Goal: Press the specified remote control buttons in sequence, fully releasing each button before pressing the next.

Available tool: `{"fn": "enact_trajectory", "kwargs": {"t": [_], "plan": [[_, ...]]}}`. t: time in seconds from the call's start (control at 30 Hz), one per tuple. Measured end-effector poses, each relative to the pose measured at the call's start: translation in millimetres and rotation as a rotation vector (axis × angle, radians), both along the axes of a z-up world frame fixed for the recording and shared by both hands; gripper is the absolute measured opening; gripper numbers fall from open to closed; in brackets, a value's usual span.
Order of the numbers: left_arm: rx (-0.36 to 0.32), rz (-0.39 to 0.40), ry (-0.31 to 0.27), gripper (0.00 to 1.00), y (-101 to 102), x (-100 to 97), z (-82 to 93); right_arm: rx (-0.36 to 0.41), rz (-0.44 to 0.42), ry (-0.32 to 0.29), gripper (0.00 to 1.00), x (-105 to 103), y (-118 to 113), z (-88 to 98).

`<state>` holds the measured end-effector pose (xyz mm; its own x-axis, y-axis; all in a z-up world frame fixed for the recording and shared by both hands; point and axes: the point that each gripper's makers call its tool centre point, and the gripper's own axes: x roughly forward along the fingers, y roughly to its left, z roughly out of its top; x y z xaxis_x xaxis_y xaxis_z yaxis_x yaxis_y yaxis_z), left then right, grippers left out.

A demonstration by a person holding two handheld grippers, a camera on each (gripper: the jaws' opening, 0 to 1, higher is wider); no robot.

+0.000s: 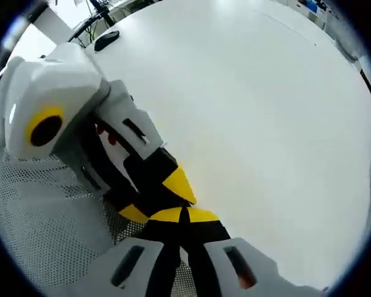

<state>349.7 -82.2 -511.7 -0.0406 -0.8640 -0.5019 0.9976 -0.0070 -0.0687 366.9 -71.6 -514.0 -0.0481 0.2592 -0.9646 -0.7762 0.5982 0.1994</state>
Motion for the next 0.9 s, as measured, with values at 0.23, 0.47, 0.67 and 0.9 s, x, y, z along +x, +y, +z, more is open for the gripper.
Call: {"fn": "enact_trajectory", "kwargs": {"t": [0.23, 0.47, 0.67, 0.9], "plan": [[0.006, -0.01, -0.014, 0.27, 0, -0.8, -0.9, 0.038, 0.113, -0.064, 0.0, -2, 1, 1.2], [0.004, -0.007, -0.004, 0.27, 0, -1.6, -0.1, 0.247, 0.118, -0.263, 0.0, -5, 1, 5.5], [0.005, 0.0, 0.002, 0.27, 0, -0.8, -0.5, 0.199, 0.272, -0.271, 0.0, -6, 4, 5.1], [0.004, 0.001, 0.009, 0.26, 0, -0.8, -0.2, 0.204, 0.407, -0.283, 0.0, -18, 15, 6.5]]}}
